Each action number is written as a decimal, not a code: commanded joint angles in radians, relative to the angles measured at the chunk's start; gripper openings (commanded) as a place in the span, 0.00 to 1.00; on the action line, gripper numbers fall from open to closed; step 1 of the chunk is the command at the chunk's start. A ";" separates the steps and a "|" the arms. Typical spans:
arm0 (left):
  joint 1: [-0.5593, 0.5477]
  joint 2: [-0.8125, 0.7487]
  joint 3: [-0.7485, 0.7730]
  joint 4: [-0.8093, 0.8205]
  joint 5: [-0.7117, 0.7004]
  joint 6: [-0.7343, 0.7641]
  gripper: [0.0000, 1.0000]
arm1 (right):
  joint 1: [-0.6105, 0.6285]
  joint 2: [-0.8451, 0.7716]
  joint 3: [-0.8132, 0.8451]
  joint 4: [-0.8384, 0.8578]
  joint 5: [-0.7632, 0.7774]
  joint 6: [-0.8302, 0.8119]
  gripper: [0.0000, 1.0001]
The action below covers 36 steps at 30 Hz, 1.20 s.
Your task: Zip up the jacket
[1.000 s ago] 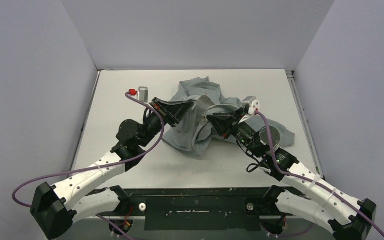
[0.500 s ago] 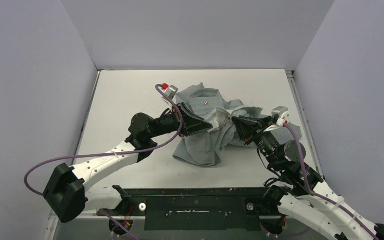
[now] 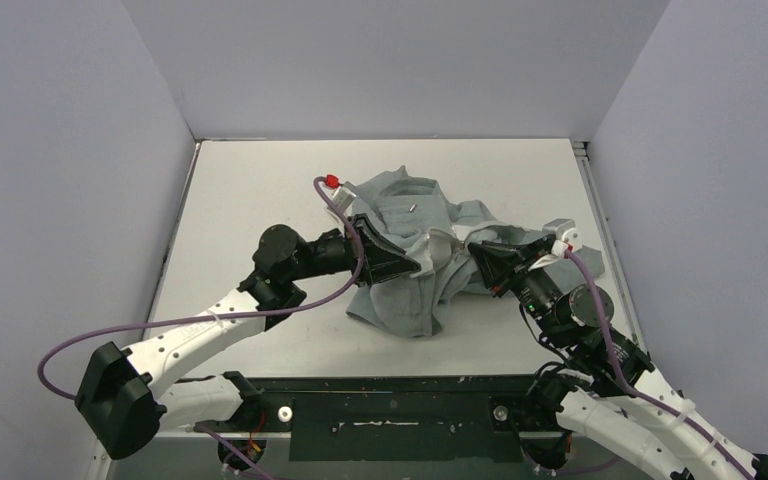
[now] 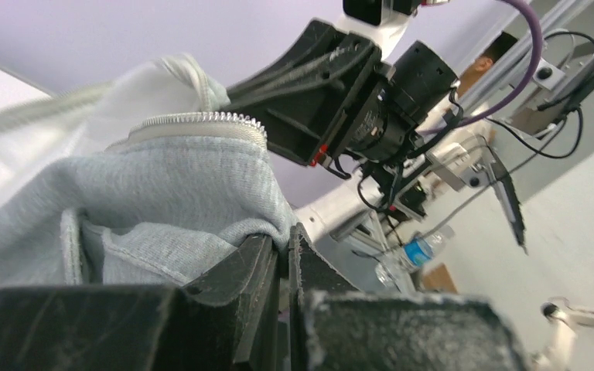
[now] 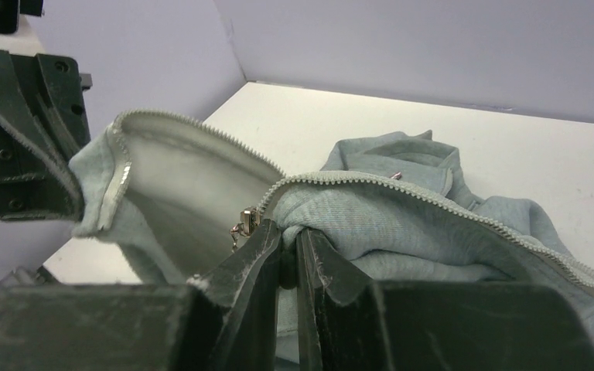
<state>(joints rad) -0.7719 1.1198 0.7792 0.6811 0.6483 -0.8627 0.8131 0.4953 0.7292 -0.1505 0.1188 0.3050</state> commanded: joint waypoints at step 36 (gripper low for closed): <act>-0.032 0.025 -0.045 0.366 -0.081 0.199 0.00 | 0.004 0.089 0.147 0.094 -0.305 0.023 0.00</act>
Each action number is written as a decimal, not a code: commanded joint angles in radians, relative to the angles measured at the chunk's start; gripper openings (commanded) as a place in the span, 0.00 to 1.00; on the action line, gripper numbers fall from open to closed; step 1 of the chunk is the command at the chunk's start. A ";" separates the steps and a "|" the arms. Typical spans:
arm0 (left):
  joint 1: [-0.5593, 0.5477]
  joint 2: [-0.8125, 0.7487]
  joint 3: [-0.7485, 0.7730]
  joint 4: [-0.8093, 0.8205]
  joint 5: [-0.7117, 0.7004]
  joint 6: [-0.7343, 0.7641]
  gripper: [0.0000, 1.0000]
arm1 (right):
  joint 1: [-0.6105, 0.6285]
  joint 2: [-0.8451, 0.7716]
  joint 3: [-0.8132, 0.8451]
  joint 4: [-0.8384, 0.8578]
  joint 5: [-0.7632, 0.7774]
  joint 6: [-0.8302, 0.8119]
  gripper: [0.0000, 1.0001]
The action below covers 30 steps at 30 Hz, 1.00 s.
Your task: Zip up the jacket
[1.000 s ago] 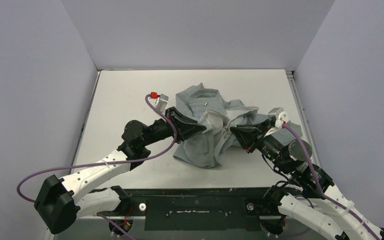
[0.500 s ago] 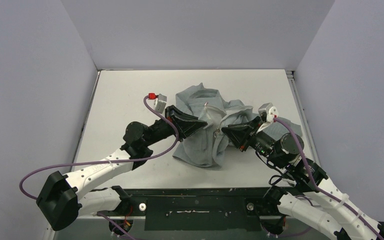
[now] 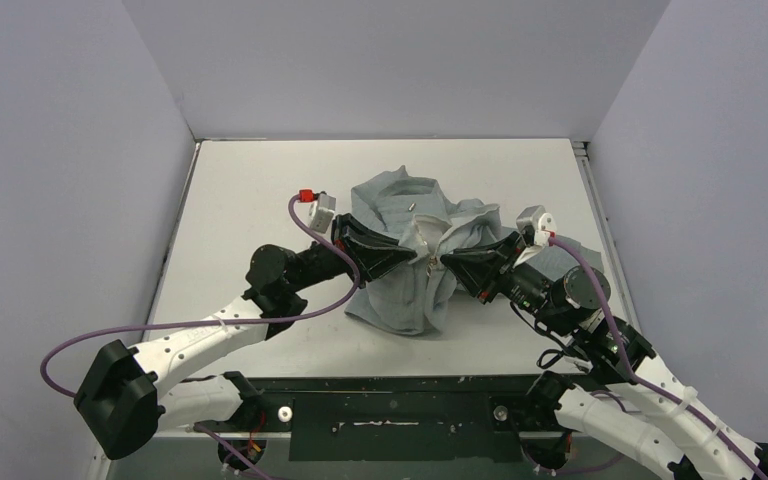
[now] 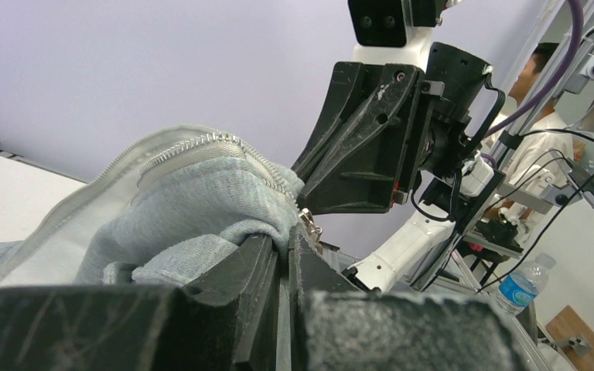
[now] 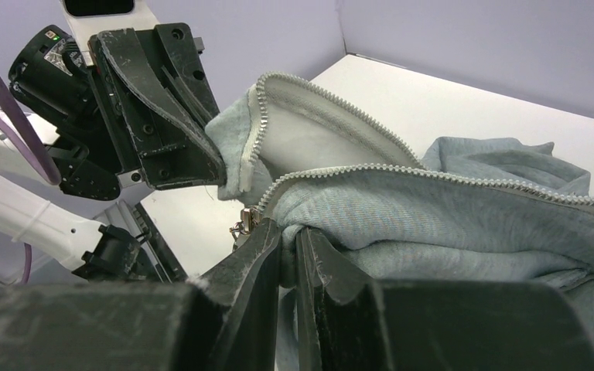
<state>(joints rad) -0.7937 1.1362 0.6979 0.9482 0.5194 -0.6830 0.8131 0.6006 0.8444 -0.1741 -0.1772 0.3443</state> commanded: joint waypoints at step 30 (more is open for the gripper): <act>-0.037 -0.002 0.052 -0.025 0.064 0.111 0.00 | 0.004 -0.012 0.045 0.115 0.035 0.019 0.00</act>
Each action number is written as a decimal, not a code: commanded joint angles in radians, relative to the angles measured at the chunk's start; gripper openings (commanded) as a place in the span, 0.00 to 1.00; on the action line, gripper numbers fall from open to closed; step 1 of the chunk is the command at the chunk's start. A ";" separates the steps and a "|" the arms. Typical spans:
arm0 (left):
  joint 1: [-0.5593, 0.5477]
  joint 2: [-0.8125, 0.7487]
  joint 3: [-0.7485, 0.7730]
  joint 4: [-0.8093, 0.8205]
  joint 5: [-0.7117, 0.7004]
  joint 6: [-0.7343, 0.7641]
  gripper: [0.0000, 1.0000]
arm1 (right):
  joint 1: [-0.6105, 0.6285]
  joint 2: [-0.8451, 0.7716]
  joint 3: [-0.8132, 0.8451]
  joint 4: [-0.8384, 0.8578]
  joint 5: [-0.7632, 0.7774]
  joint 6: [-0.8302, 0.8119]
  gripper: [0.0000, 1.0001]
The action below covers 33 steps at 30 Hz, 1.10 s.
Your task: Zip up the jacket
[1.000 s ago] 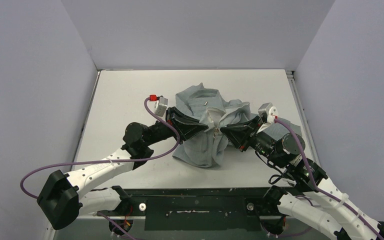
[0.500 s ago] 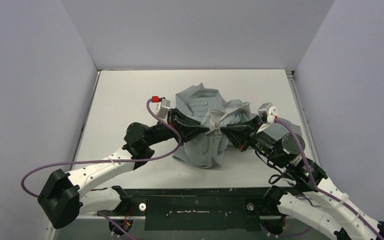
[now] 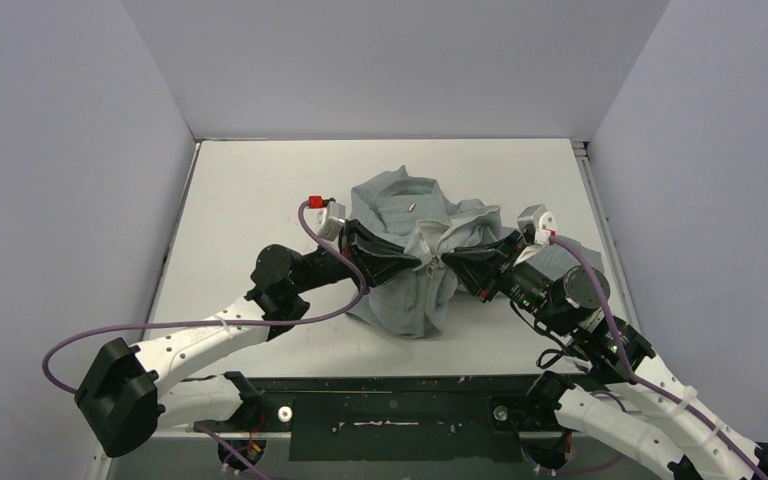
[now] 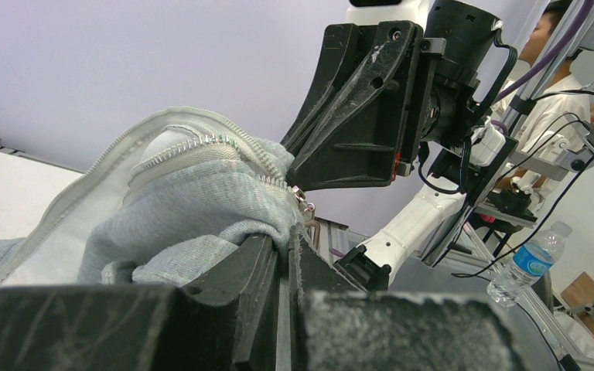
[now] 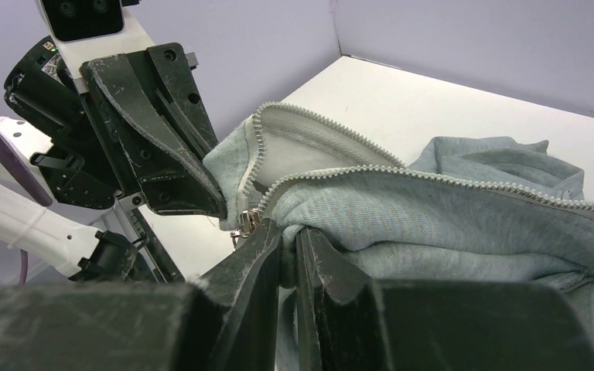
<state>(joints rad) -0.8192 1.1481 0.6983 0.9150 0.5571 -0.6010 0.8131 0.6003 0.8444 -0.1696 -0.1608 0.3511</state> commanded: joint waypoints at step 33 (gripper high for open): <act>-0.074 0.022 0.096 -0.163 0.002 0.135 0.00 | 0.005 -0.002 0.034 0.100 0.158 0.057 0.00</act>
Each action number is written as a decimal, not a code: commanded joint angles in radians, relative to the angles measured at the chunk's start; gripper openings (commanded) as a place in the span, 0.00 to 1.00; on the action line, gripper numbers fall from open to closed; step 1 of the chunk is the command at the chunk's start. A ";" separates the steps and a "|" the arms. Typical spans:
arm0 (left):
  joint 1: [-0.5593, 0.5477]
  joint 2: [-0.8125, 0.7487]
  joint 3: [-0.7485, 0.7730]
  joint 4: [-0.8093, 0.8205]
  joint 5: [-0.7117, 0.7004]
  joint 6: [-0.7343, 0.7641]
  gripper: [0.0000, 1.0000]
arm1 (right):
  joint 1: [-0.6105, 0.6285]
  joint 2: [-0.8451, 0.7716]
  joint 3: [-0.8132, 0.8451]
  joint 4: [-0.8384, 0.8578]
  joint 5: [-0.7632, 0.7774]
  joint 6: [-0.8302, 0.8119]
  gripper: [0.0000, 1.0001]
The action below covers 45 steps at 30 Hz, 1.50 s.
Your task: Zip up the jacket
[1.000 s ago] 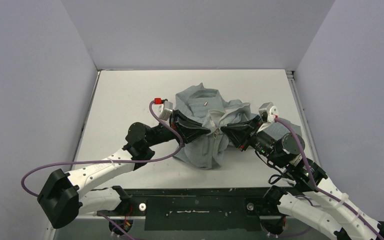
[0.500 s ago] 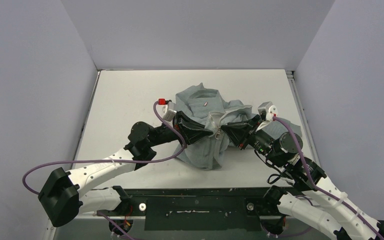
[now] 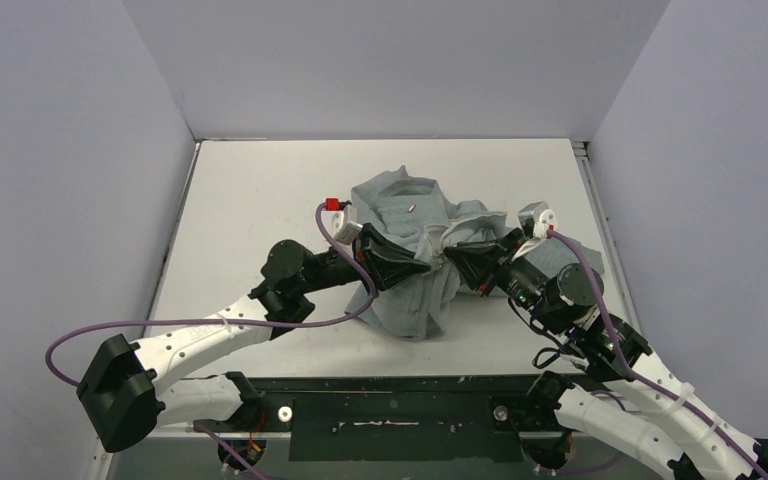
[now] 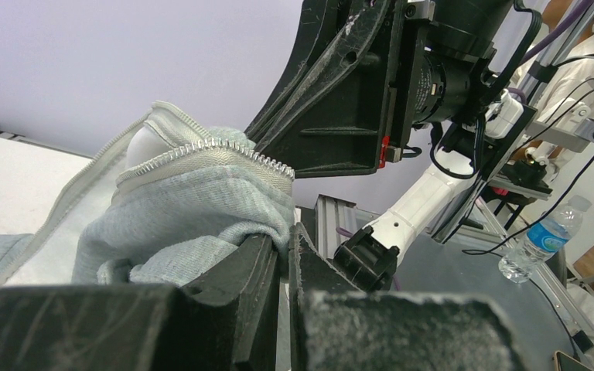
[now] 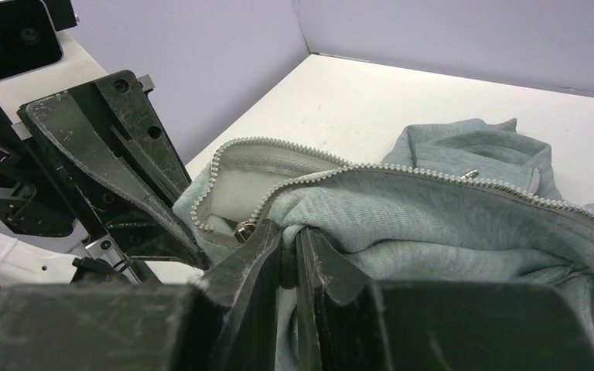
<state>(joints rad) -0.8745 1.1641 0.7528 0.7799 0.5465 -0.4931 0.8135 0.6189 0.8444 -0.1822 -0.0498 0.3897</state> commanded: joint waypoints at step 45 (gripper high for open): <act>-0.024 -0.106 -0.001 -0.022 -0.301 0.092 0.00 | 0.007 -0.096 0.012 0.260 -0.128 -0.209 0.00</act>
<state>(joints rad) -0.9016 1.1080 0.7483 0.6491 0.3149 -0.4095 0.8135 0.5007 0.8215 -0.0818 -0.1104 0.2340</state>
